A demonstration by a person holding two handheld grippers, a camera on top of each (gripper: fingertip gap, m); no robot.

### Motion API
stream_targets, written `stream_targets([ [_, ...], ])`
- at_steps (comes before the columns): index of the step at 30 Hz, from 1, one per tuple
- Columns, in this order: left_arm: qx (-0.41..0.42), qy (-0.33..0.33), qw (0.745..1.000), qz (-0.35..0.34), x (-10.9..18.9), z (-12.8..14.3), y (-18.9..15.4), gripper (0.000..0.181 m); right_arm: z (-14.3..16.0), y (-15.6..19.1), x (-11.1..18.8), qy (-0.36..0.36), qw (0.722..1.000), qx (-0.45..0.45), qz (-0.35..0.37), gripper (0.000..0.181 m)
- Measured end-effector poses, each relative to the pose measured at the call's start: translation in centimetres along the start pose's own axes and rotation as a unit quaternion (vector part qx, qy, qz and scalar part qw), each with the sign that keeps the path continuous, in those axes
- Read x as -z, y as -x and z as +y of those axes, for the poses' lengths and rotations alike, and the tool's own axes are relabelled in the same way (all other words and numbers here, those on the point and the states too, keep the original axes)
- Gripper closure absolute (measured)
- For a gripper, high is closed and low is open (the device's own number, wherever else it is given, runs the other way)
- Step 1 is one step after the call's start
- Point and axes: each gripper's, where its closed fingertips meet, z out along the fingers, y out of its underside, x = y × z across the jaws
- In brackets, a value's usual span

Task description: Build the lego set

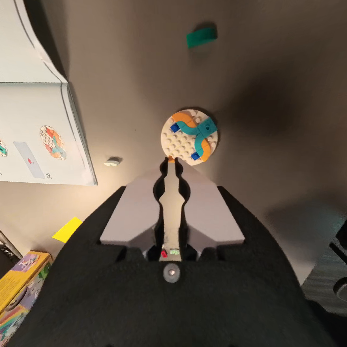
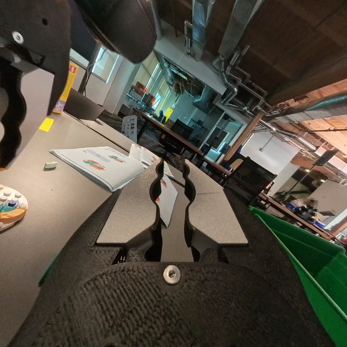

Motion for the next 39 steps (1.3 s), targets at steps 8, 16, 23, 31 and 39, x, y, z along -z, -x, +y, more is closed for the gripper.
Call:
stream_targets([
  [8, -0.002, 0.009, 1.0, 0.006, -1.5, -0.9, 1.0, 0.175, 0.0, -0.2, 0.0, -0.001, 1.0, -0.007, 0.003, 0.163],
  [16, -0.012, 0.027, 1.0, 0.004, -2.4, -1.6, 1.5, 0.175, -0.1, -0.1, 0.1, -0.003, 1.0, -0.005, 0.003, 0.163],
  [23, -0.025, 0.053, 0.998, -0.018, -2.2, -1.4, 2.1, 0.175, 0.0, -0.3, 0.1, -0.001, 1.0, -0.01, 0.006, 0.163],
  [31, -0.017, 0.05, 0.998, -0.021, -1.0, -1.4, 3.4, 0.175, -0.1, -0.3, 0.1, -0.002, 1.0, -0.01, 0.007, 0.163],
  [39, -0.002, 0.053, 0.998, 0.016, -1.2, -1.6, 3.1, 0.175, 0.0, -0.3, 0.1, -0.002, 1.0, -0.012, 0.006, 0.163],
])
